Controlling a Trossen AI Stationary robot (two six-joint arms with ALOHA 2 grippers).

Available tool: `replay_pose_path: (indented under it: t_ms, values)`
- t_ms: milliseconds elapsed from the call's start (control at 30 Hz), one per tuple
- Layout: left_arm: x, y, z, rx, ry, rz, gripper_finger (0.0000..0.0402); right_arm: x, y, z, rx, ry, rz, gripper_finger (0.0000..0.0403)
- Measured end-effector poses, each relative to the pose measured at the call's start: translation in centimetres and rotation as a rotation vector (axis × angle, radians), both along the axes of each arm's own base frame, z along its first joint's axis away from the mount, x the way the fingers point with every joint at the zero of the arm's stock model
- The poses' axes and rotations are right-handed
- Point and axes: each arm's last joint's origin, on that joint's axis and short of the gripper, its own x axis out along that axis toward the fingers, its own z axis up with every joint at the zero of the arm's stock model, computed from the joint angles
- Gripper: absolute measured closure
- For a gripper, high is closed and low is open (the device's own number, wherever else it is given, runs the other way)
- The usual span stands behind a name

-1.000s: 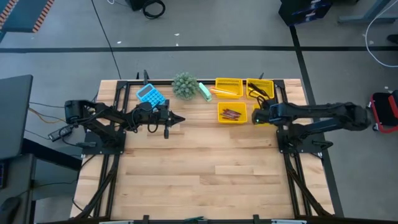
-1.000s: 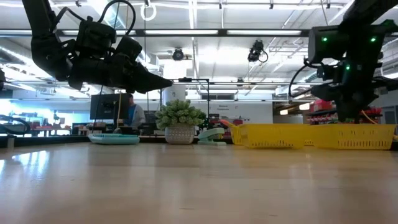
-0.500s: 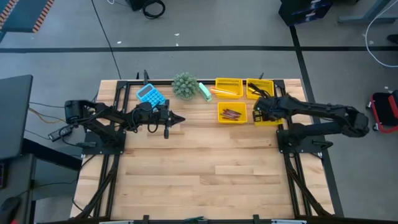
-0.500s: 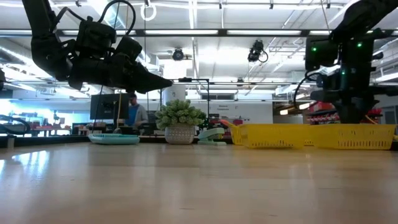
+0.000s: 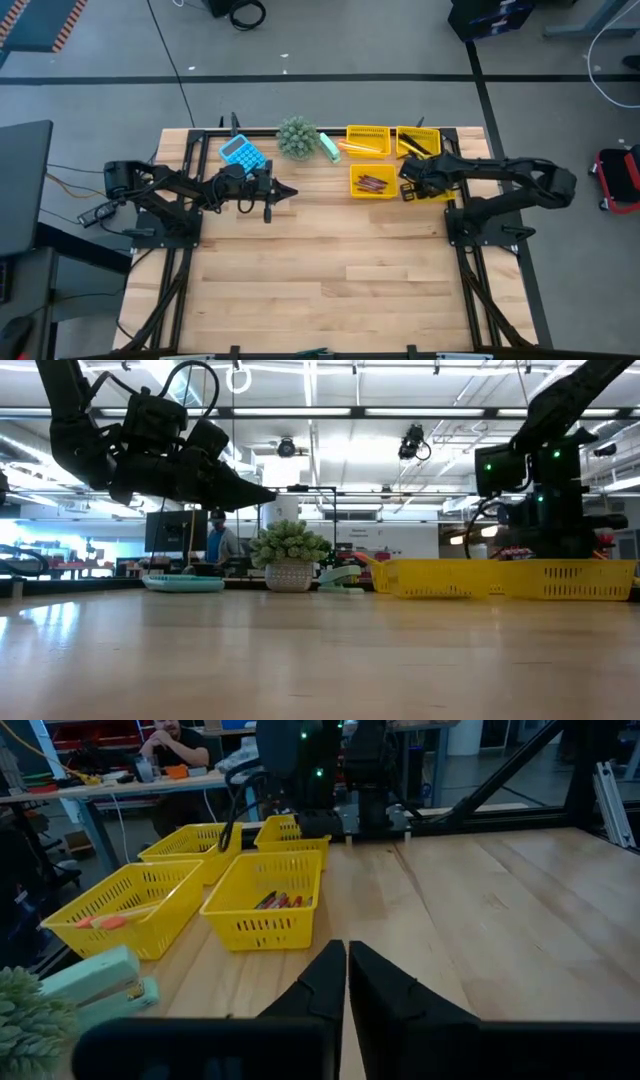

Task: Sort crayons/erasers/pens/pencils in bins
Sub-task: Put the green eraser into the bottom right yellow bin, then put the green crayon into the bottom left yellow bin

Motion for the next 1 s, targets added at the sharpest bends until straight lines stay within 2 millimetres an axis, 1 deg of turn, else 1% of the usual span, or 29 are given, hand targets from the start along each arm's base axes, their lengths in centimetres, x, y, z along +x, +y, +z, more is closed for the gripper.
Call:
replay_pose_path:
  t_ms: [133,267,567,667,833,1000]
  values:
    - [0.0,0.0,0.0,0.007,0.001,0.0,0.0384,0.3,-0.2,-0.5,0.015,0.019,0.001,0.0303]
    - [0.0,0.0,0.0,0.008,0.001,0.001,0.039,0.2,-0.2,-0.3,0.01,0.009,0.001,0.0303]
    - [0.0,0.0,0.0,0.007,0.001,0.001,0.0374,0.0,0.0,0.4,-0.016,-0.034,0.003,0.0301]
    - [0.0,0.0,0.0,0.008,0.001,0.001,0.0377,-0.1,0.0,0.6,-0.025,-0.048,0.003,0.0284]
    - [0.0,0.0,0.0,0.015,0.002,0.0,0.0391,-0.2,0.1,1.1,-0.032,-0.061,0.003,0.0239]
    - [0.0,0.0,0.0,0.012,0.001,0.0,0.0388,0.1,0.1,2.9,-0.035,-0.065,0.024,0.0215]
